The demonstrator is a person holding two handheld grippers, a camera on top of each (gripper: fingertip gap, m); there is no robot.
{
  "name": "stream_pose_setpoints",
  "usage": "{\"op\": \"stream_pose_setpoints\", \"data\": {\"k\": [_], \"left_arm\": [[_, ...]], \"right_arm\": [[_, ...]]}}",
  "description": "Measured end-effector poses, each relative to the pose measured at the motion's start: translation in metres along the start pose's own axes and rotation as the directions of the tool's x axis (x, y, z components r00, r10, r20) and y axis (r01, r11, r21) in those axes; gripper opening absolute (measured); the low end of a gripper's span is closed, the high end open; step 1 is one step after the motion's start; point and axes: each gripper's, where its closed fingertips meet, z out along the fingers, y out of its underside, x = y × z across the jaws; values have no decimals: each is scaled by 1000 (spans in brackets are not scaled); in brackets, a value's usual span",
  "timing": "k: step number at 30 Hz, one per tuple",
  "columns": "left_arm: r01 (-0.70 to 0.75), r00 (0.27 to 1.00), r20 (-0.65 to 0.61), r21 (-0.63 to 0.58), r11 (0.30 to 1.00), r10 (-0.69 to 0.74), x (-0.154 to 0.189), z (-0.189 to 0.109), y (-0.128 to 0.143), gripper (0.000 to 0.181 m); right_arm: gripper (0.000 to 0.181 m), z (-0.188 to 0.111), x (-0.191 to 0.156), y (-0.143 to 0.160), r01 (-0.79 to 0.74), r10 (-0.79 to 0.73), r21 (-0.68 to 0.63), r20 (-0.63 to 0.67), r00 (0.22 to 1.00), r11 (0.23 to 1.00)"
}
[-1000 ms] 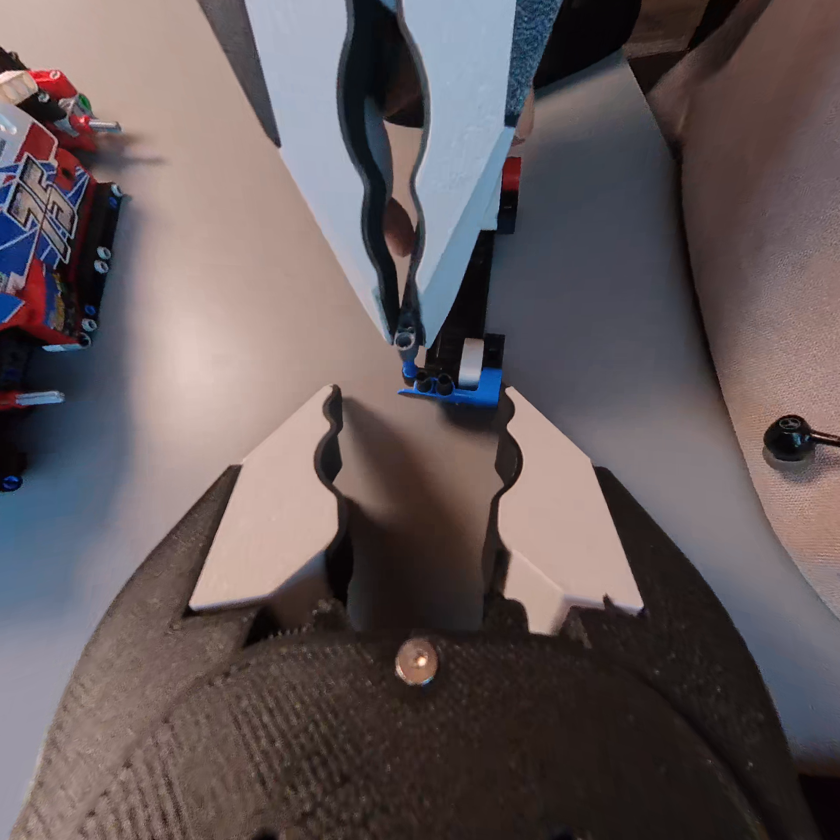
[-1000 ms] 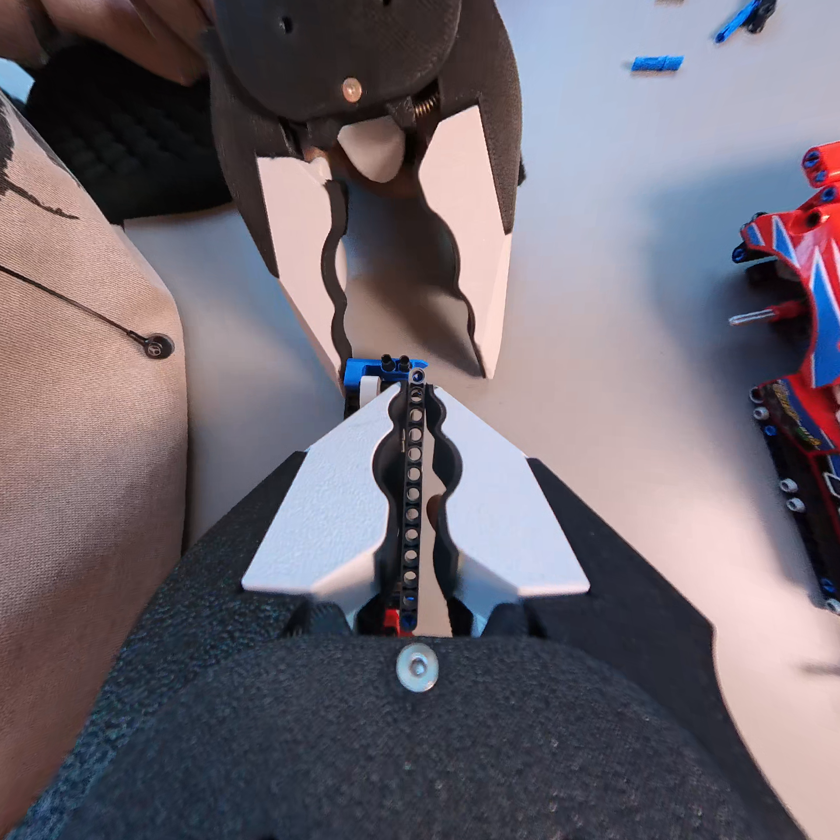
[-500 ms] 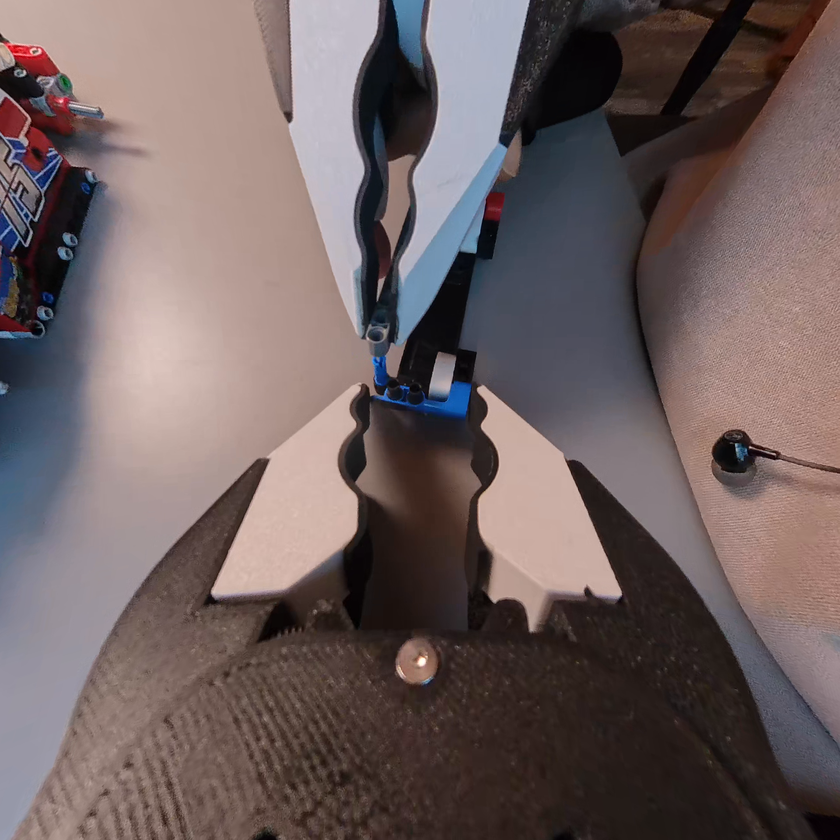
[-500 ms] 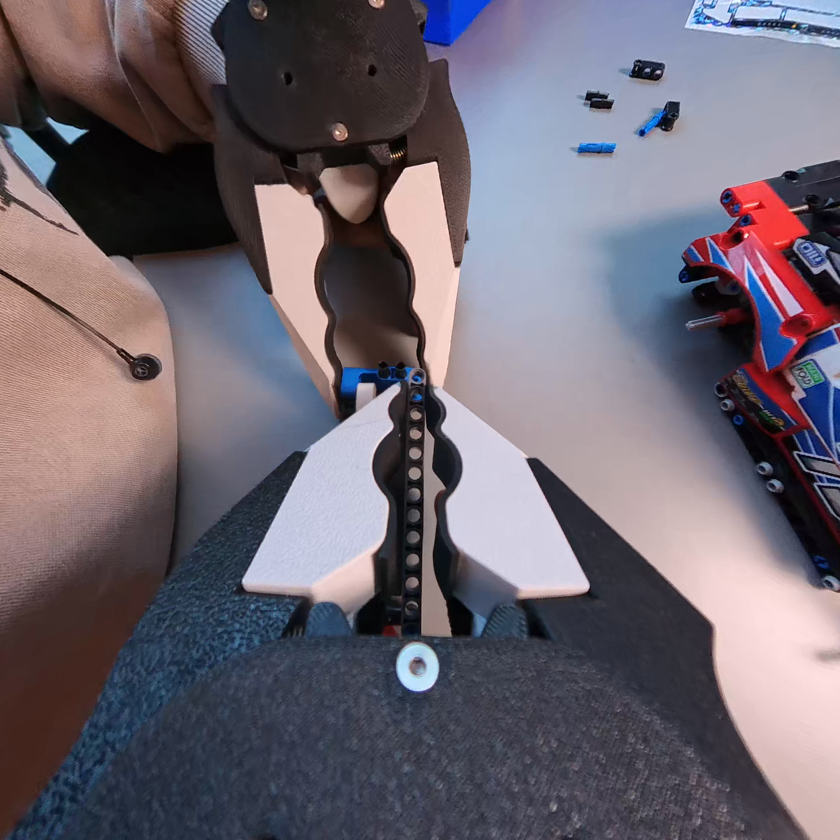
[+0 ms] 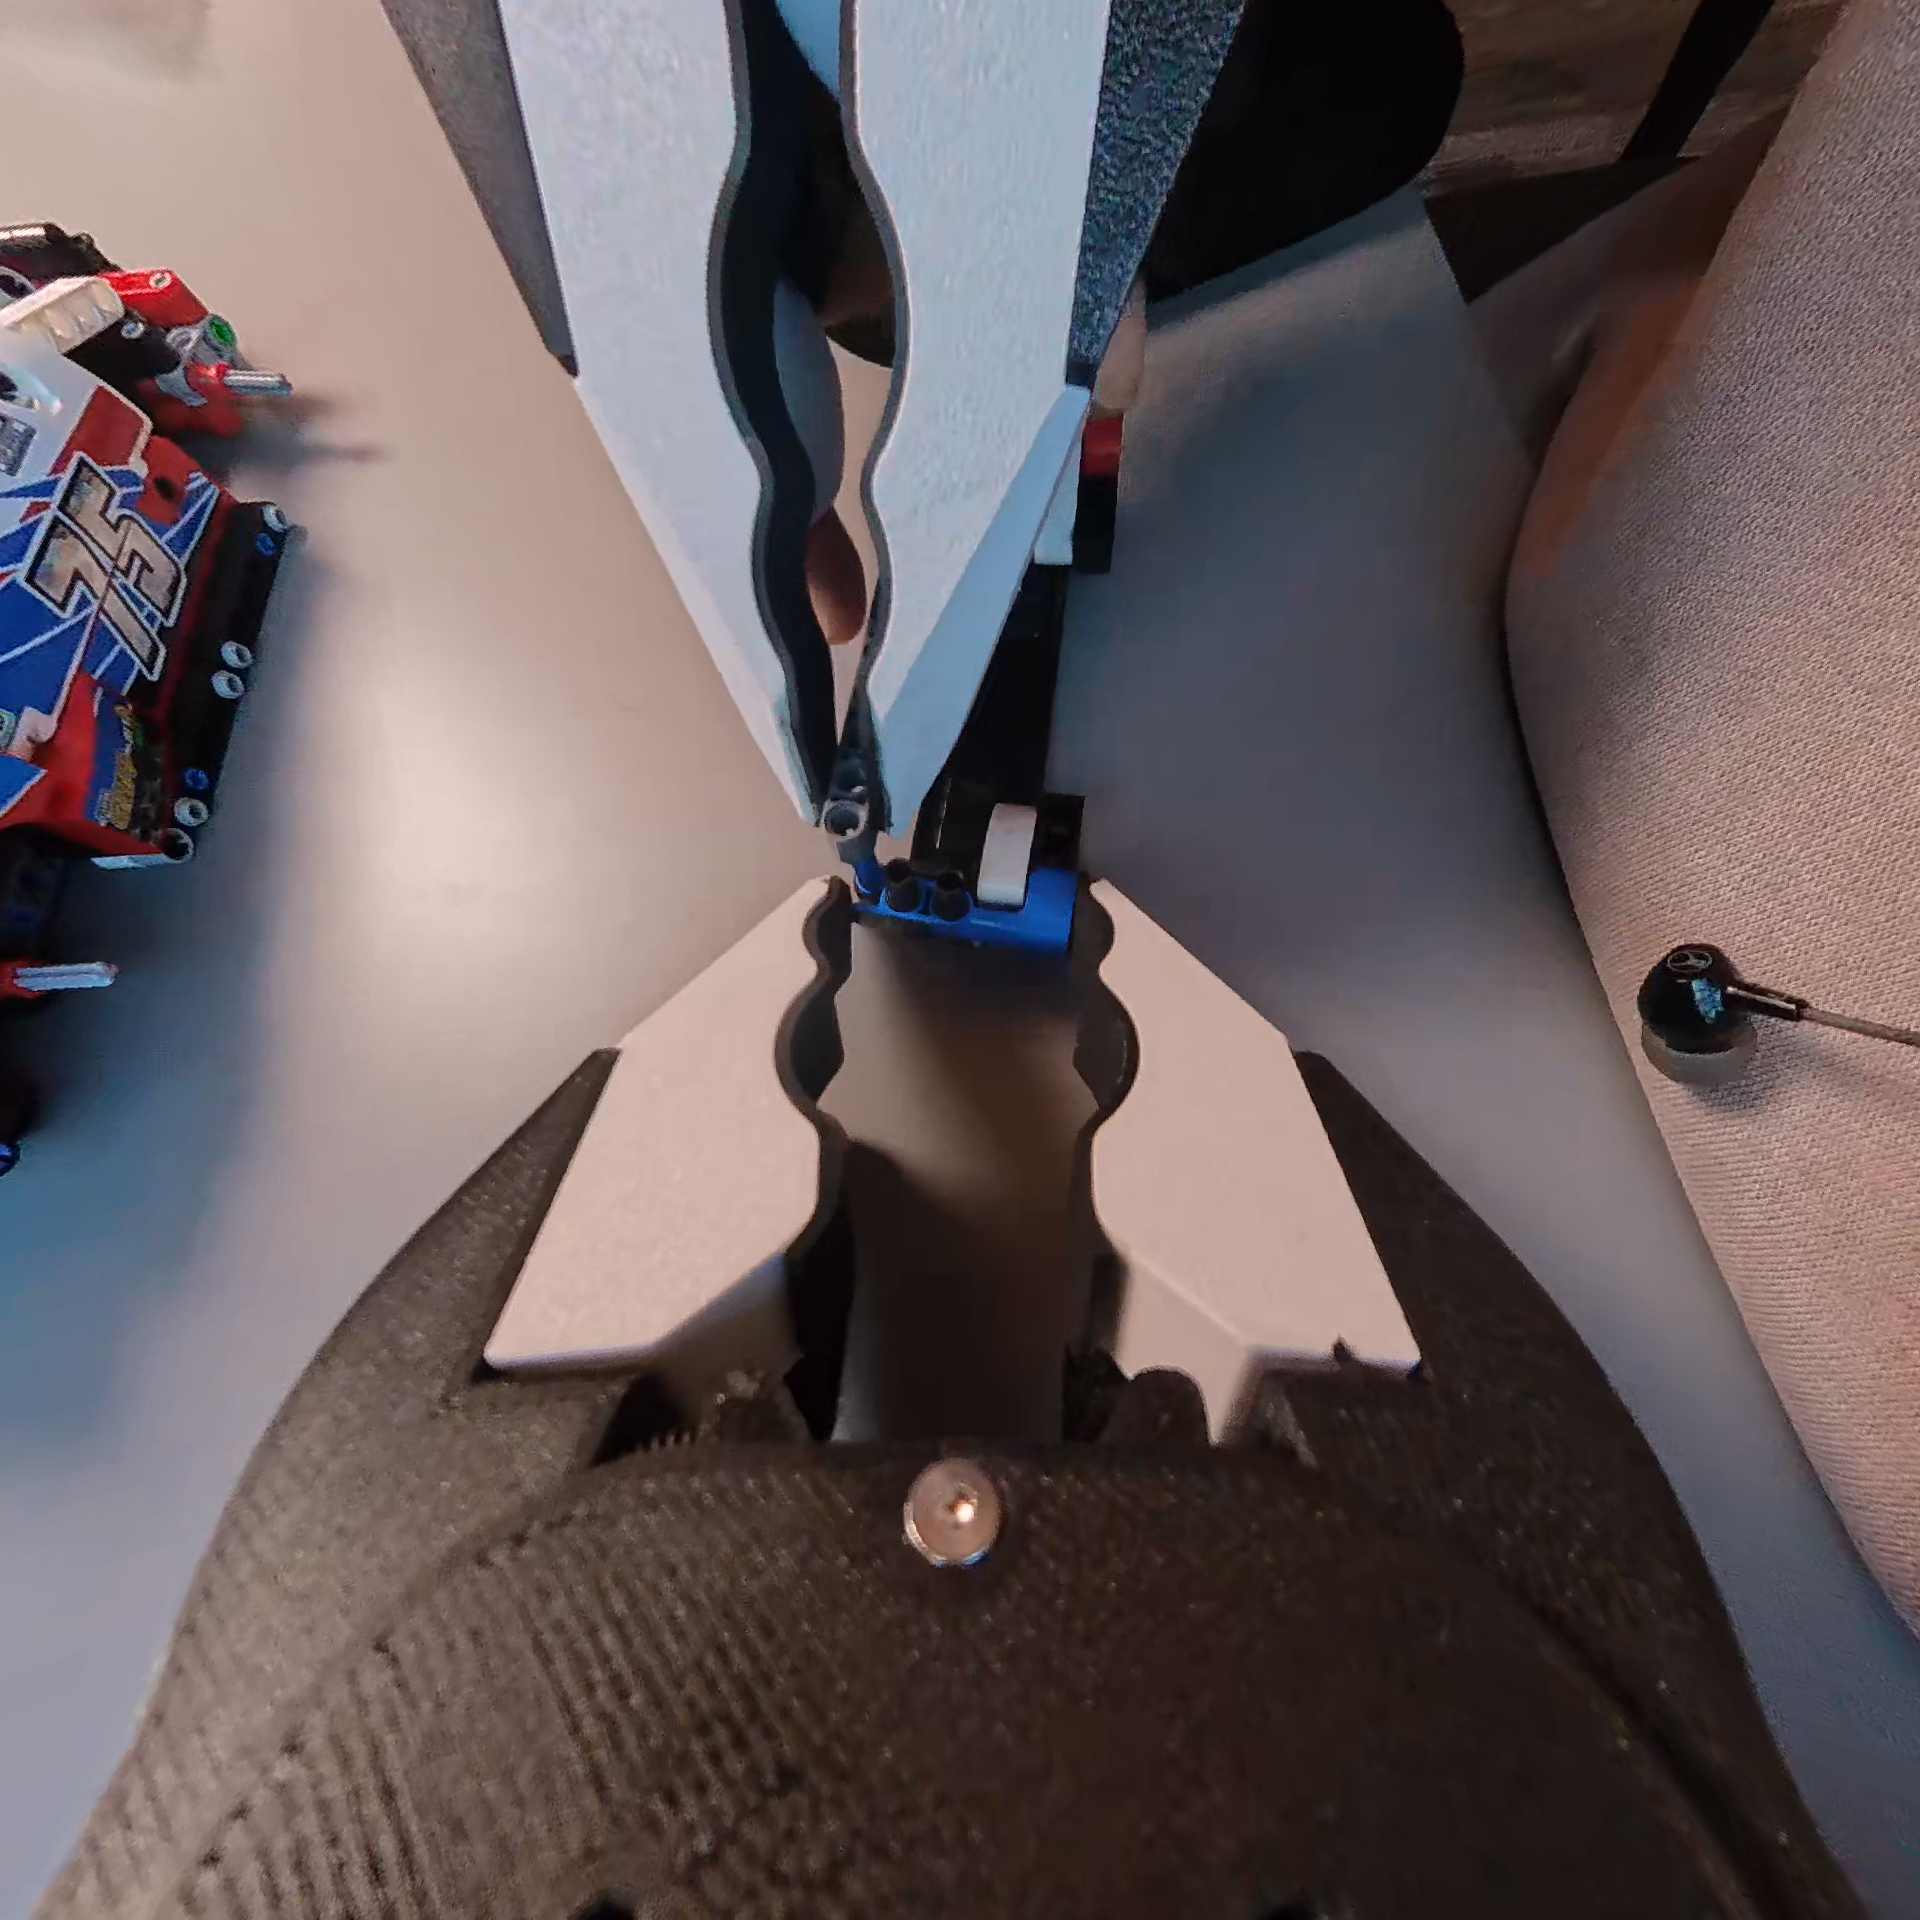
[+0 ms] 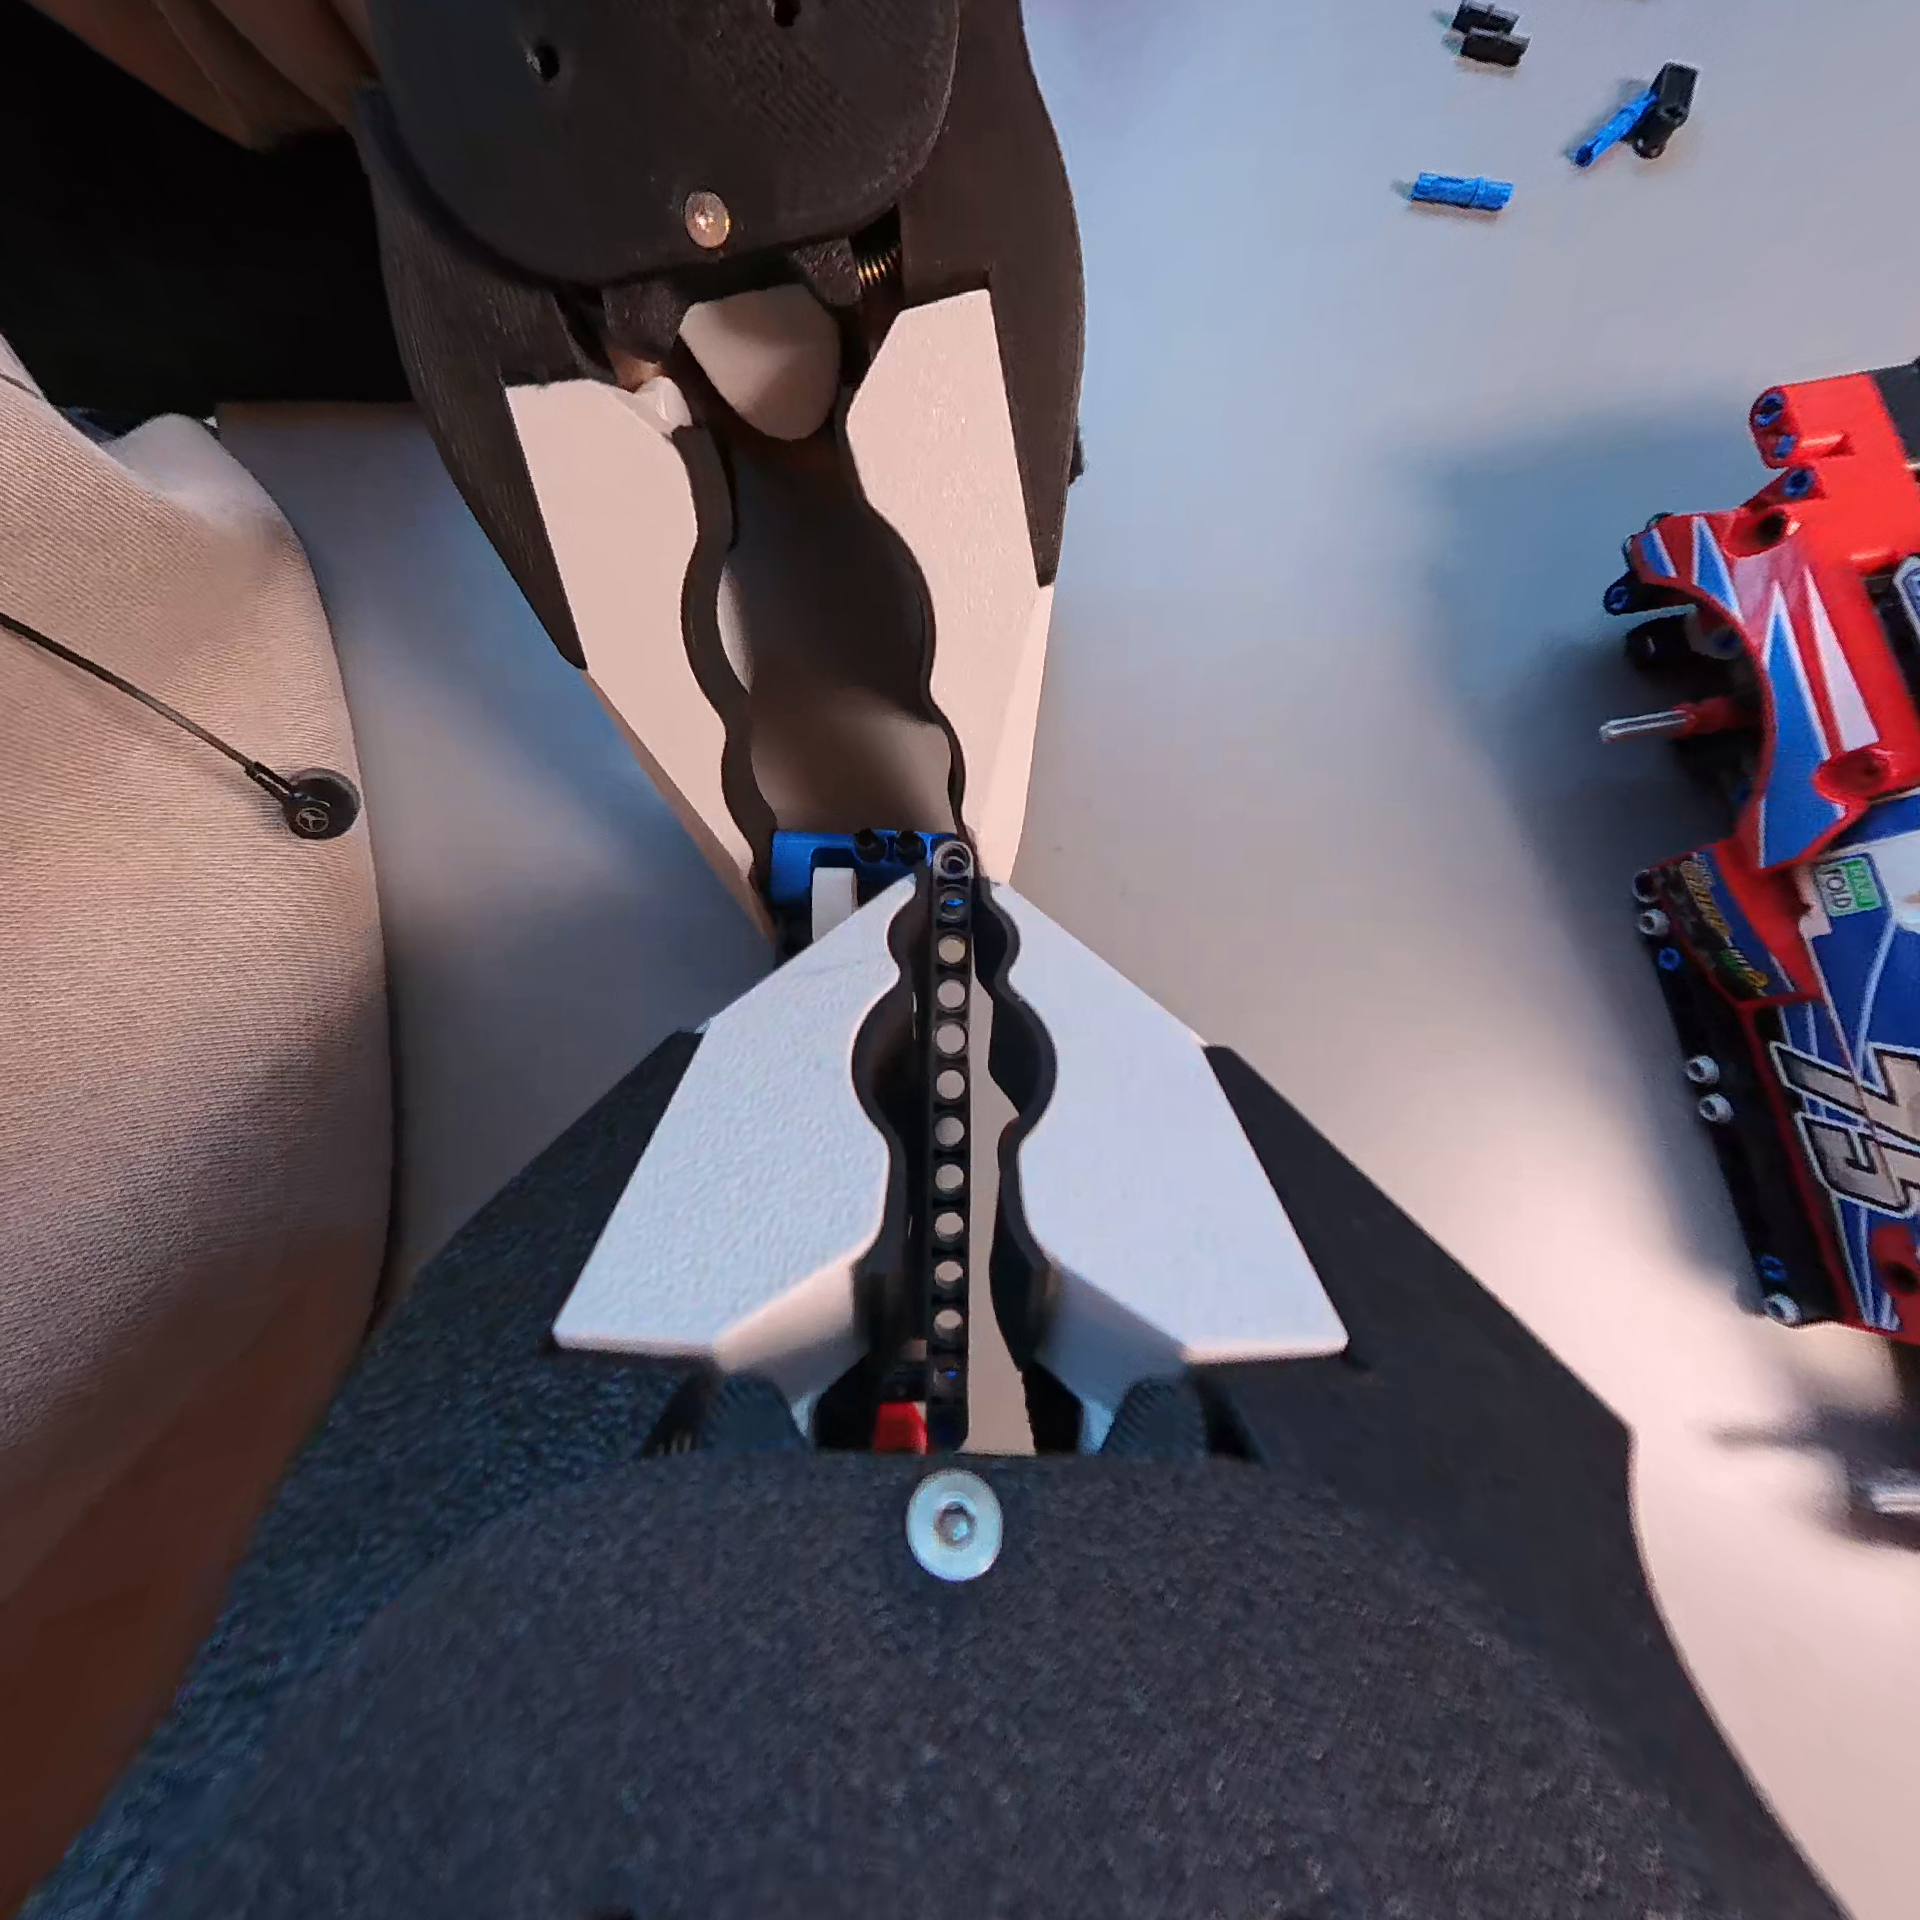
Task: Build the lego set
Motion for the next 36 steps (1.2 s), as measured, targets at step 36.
{"op": "stream_pose_setpoints", "data": {"k": [36], "left_arm": [[-48, 998, 36, 4, 999, 48, 2, 0, -1, 41]], "right_arm": [[4, -2, -4, 3, 70, -66, -50, 81, 995, 996]]}}
